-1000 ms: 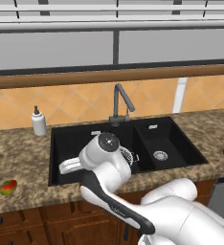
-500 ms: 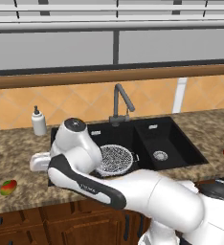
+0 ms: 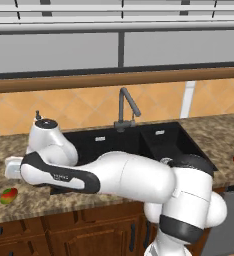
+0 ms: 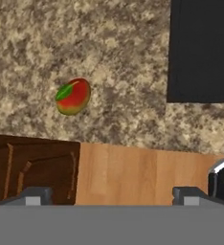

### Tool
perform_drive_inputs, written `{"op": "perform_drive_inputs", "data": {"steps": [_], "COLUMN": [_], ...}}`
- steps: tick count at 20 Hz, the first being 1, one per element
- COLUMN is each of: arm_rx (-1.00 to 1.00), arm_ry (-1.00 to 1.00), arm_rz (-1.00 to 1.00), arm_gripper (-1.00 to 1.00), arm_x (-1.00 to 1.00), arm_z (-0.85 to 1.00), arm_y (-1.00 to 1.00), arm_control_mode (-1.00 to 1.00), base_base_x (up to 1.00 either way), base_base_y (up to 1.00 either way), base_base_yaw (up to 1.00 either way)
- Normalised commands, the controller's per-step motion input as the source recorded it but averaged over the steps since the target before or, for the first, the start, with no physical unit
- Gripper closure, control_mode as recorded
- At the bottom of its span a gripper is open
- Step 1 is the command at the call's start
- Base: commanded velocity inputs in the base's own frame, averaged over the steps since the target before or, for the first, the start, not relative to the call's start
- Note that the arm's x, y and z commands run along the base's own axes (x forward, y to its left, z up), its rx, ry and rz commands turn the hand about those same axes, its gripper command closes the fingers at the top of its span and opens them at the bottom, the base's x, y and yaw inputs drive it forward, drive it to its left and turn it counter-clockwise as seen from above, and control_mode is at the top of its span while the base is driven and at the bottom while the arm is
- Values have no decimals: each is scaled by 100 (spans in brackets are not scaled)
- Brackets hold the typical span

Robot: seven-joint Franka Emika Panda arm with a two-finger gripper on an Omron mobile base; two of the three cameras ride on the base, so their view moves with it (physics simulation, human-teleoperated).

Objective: Put the colander in the sink, put the mango, mango, mango in the colander, and turn on the sink faucet and pour water over the colander.

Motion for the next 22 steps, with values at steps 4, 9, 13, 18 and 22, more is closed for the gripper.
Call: {"op": "perform_drive_inputs", "data": {"steps": [4, 9, 13, 18, 22], "arm_rx": [-2, 0, 2, 0, 0], "arm_ry": [0, 5, 17, 0, 0], "arm_rz": [-28, -25, -11, -1, 0], "arm_gripper": [-100, -100, -100, -100, -100], "arm_x": [7, 24, 36, 22, 26], "arm_z": [-50, -51, -37, -34, -13], "arm_y": [26, 14, 13, 23, 46], "arm_control_mode": [-100, -100, -100, -100, -100], "base_base_x": [0, 0, 0, 0, 0], "base_base_y": [0, 0, 0, 0, 0], "base_base_yaw": [0, 0, 0, 0, 0]}}
